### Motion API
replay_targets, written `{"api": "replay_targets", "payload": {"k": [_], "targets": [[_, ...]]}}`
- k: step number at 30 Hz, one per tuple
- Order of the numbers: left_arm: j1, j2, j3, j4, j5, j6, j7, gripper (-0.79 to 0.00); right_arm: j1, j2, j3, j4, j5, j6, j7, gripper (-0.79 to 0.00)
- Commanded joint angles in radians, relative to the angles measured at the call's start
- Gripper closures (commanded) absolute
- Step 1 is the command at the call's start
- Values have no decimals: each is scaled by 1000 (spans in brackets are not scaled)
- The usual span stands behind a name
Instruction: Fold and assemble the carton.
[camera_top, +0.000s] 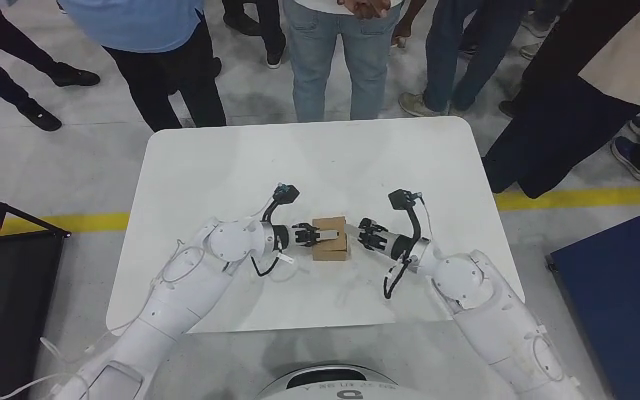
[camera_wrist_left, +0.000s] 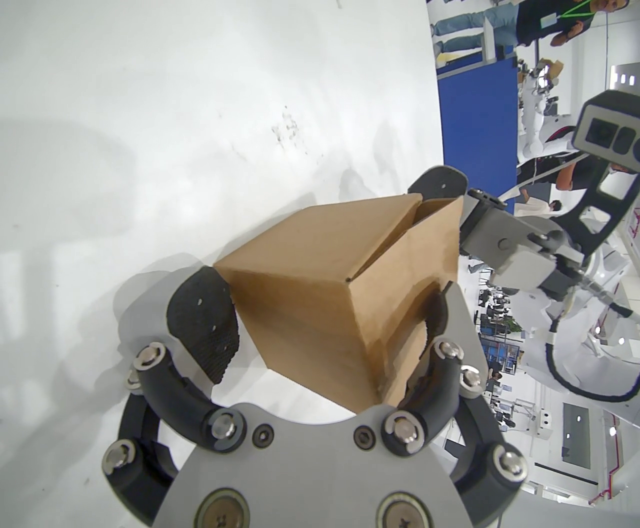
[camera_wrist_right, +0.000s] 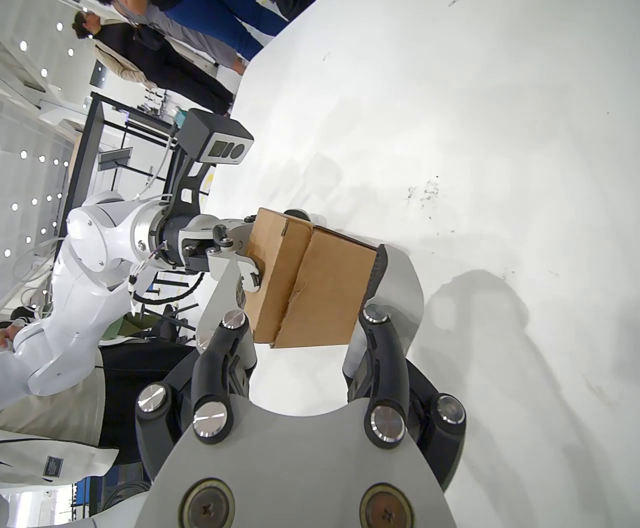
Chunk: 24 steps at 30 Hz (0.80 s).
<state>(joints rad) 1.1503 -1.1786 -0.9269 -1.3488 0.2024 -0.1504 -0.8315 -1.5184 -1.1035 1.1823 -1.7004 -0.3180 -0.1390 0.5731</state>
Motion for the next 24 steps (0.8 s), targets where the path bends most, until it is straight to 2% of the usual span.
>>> {"api": "replay_targets", "payload": {"k": [1,7,13,19,22,24], "targets": [[-2,-1,4,3,0,-1,0,-785,13,-2,-11,11,-10,19,11,-419],[-11,-3,9,16,-1,-5,-1,-785,27,-3,-14,25,-13,40,17,-366],[-23,-7,17,29,-6,-8,-4,-785,23,0,-6,16,-31,59,32,-262],[-32,-9,15,32,-22,-20,3,-785,7,4,18,-22,-16,32,12,-345],[-16,-2,-19,6,-63,-45,7,-785,-11,8,46,-60,-9,18,0,-332],[7,9,-61,-19,-86,-62,8,-785,-25,11,64,-97,2,3,-2,-277]]}}
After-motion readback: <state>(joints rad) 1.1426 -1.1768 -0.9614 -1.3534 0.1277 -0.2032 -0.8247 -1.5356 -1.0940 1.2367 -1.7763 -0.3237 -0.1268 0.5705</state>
